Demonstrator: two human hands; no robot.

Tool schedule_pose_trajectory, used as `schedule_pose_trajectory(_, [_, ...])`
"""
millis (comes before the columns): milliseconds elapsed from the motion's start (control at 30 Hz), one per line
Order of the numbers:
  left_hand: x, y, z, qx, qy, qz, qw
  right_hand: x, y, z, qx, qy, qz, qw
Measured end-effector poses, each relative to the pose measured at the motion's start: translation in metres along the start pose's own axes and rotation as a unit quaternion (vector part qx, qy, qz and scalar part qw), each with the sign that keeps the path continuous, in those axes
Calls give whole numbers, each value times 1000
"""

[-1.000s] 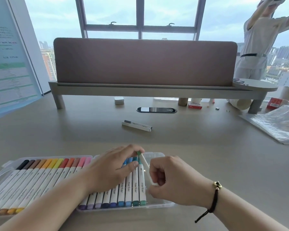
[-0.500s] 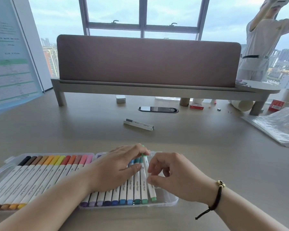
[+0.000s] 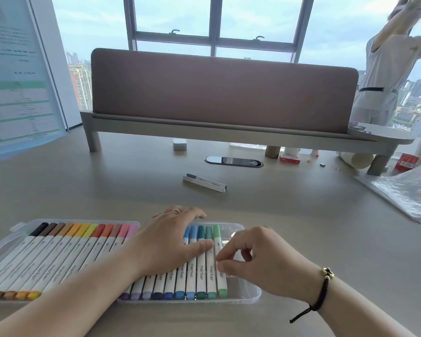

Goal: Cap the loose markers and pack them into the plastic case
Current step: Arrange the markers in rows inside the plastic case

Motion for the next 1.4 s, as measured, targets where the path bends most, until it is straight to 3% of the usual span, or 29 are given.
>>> schedule_pose_trajectory(733, [3,6,-9,25,-67,-25,997,-4,1,-1,35,5,31,999])
schedule_pose_trajectory(867, [2,-1,-11,39,-73,-20,996,-21,-5,4,61,47,58,995])
schedule_pose_trajectory(967, [-4,-9,-12,48,-77,-9,996,-60,7,16,34,135,25,990])
schedule_pose_trajectory(1067, [-9,-22,-10,63,-74,11,995,-110,32,17,79,179,-2,981])
schedule_pose_trajectory(1200, [-12,-30,-8,71,-75,15,994,-164,58,11,146,182,-36,972])
schedule_pose_trajectory(1400, [-13,-28,-9,67,-70,12,995,-203,79,-12,129,147,-106,975])
Point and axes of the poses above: each hand's wrist, its own x-axis away from the middle knuckle, its own z-axis out of the back of the hand, y = z × x, the point moved 9 cm from there along -x, towards the middle knuckle, and after that the axes turned 15 degrees about y, right-handed, at the moved point
